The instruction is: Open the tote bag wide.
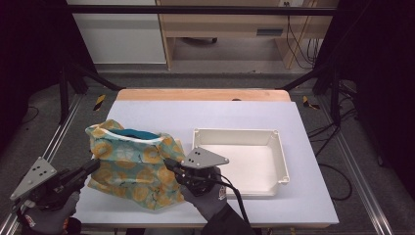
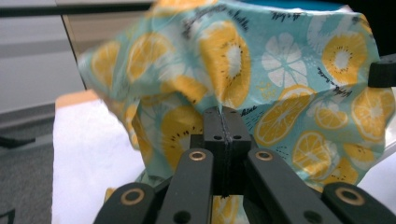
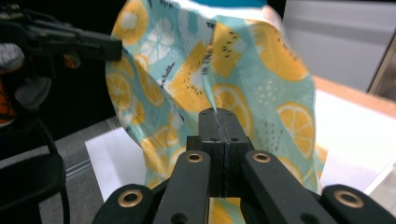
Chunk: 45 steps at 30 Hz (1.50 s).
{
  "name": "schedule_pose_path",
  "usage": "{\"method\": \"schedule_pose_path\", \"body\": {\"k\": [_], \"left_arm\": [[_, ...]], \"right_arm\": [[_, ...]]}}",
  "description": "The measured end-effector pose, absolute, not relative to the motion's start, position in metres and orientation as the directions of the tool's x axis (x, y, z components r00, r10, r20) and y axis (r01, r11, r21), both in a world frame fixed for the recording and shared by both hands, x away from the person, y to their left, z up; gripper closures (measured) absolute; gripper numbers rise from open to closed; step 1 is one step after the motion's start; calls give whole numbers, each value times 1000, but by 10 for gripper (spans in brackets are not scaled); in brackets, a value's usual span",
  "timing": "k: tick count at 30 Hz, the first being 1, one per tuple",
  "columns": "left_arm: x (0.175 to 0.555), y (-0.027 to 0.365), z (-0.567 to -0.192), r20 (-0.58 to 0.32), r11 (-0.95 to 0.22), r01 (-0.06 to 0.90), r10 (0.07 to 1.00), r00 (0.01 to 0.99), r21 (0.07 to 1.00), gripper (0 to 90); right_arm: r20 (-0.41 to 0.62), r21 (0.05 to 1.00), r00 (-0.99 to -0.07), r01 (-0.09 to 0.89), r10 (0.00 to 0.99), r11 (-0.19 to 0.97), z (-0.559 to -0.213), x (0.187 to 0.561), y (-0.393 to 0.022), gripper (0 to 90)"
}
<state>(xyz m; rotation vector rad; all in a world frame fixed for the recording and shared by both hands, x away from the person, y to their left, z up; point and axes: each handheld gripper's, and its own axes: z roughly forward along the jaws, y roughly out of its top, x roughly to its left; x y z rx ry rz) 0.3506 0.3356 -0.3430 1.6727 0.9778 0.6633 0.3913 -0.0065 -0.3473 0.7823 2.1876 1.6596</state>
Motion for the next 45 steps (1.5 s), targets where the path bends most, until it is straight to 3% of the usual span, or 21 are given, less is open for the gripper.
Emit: {"method": "schedule_pose_path", "body": {"k": [4,8,13,18,21,23,26,30,36,39,45], "left_arm": [[355,336,-349,-49,-123,301,861,507,946,900],[357,338,-351,-49,-121,300,863,503,946,900],[357,338,-350,-53,-115,300,865,499,947,900],[360,341,-350,-57,-110,310,872,485,944,891],[362,342,-351,-63,-108,321,875,479,941,883],[364,343,-350,-69,-101,325,879,473,940,863],[364,345,-344,-66,-91,316,888,454,945,754],[366,347,-330,-55,-84,295,900,433,952,550],[378,341,-319,-21,-126,298,895,445,946,455],[388,339,-321,-28,-136,325,890,456,936,502],[386,339,-322,-29,-144,340,890,456,929,841]], "right_arm": [[106,939,-802,274,588,205,-359,397,-2,884],[117,938,-790,286,602,194,-363,402,-1,771],[108,959,-776,245,622,140,-355,402,-8,554],[93,953,-768,253,634,166,-360,406,-8,475],[100,940,-774,280,625,196,-368,407,-4,578],[98,929,-778,294,620,223,-370,407,-2,756],[100,926,-788,297,607,234,-369,407,0,898],[99,927,-796,291,596,235,-366,405,1,900],[92,928,-798,286,595,240,-366,405,2,900],[96,928,-796,288,597,235,-366,405,1,900],[94,933,-797,280,597,226,-365,404,1,900]]}}
